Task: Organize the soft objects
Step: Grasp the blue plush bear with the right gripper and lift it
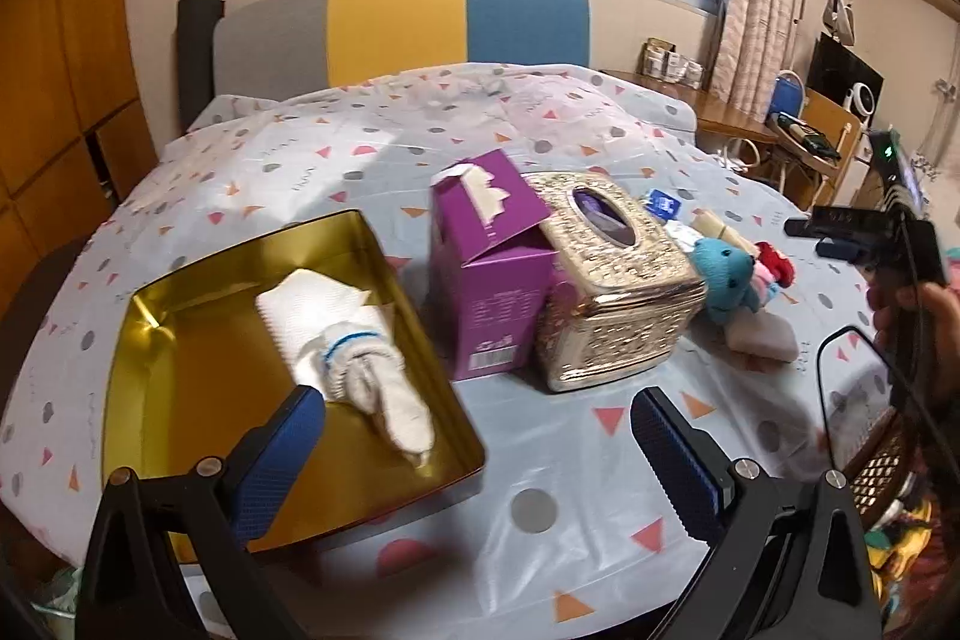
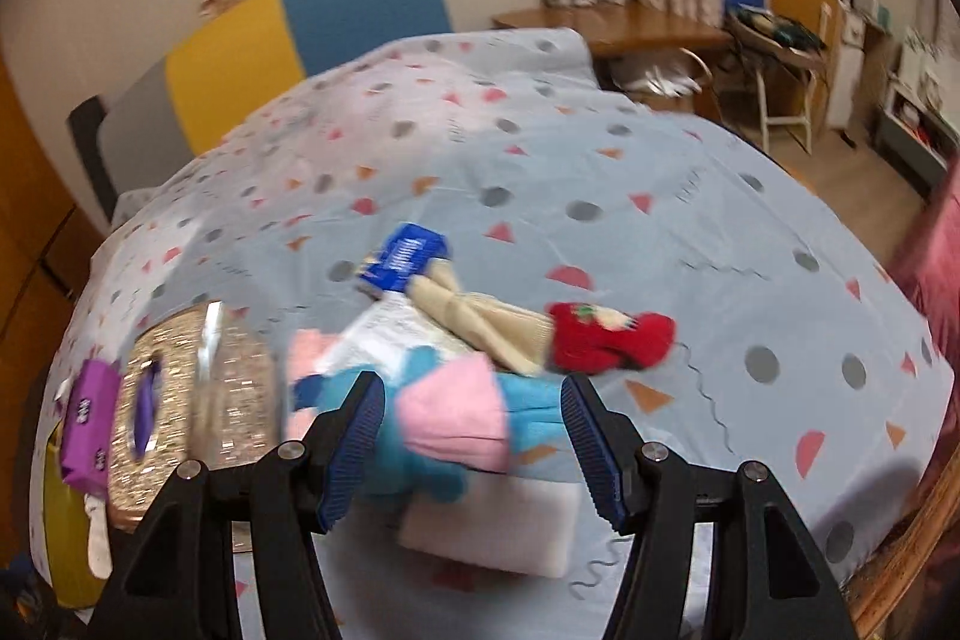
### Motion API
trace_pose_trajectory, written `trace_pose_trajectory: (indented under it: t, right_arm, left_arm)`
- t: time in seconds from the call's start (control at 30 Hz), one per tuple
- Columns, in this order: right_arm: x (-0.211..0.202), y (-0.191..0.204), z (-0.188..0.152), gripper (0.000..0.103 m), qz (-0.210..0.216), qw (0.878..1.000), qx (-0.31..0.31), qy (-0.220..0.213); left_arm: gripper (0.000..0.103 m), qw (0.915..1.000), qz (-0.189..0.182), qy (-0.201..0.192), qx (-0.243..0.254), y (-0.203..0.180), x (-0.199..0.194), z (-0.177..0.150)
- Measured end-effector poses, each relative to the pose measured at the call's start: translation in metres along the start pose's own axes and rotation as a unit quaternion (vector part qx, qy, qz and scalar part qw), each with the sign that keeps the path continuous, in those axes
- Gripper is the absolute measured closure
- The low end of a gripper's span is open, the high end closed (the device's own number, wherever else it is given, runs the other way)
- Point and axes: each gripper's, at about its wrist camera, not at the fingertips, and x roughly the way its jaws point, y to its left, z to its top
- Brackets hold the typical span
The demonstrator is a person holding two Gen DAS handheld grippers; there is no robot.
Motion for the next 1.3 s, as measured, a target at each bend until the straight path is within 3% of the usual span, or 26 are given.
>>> trace_pose_trajectory:
  t: [0.17,0.37,0.5,0.67,0.73,0.77,0.83,0.93,1.1,1.3]
  right_arm:
    - [0.024,-0.007,-0.003,0.041,0.054,0.997,0.013,0.058]
    - [0.046,0.038,-0.012,0.041,0.078,0.989,-0.085,0.087]
    - [0.061,0.066,-0.019,0.041,0.041,0.983,-0.159,0.086]
    - [0.072,0.077,-0.030,0.037,0.025,0.975,-0.202,0.086]
    - [0.073,0.081,-0.033,0.050,0.015,0.973,-0.219,0.077]
    - [0.073,0.083,-0.035,0.066,0.020,0.971,-0.224,0.080]
    - [0.067,0.083,-0.035,0.072,0.016,0.971,-0.227,0.068]
    - [0.052,0.071,-0.024,0.074,0.022,0.981,-0.191,0.037]
    - [0.015,0.029,-0.005,0.074,0.068,0.994,-0.071,-0.038]
    - [-0.012,-0.019,0.006,0.073,0.089,0.989,0.053,-0.104]
  left_arm:
    - [0.001,0.9996,-0.017,0.008,0.019,-0.020,0.008,0.004]
    - [0.000,0.9976,-0.039,0.032,0.048,-0.043,0.021,0.001]
    - [0.000,0.9965,-0.050,0.039,0.054,-0.050,0.026,0.001]
    - [0.000,0.9954,-0.060,0.041,0.062,-0.059,0.030,0.006]
    - [0.000,0.9951,-0.064,0.040,0.065,-0.063,0.031,0.007]
    - [0.001,0.9949,-0.065,0.039,0.066,-0.065,0.030,0.009]
    - [0.001,0.9943,-0.070,0.036,0.072,-0.069,0.029,0.012]
    - [0.001,0.9930,-0.079,0.025,0.083,-0.077,0.023,0.019]
    - [0.002,0.9894,-0.097,0.015,0.107,-0.097,0.023,0.042]
    - [0.002,0.9844,-0.108,0.011,0.138,-0.135,0.038,0.076]
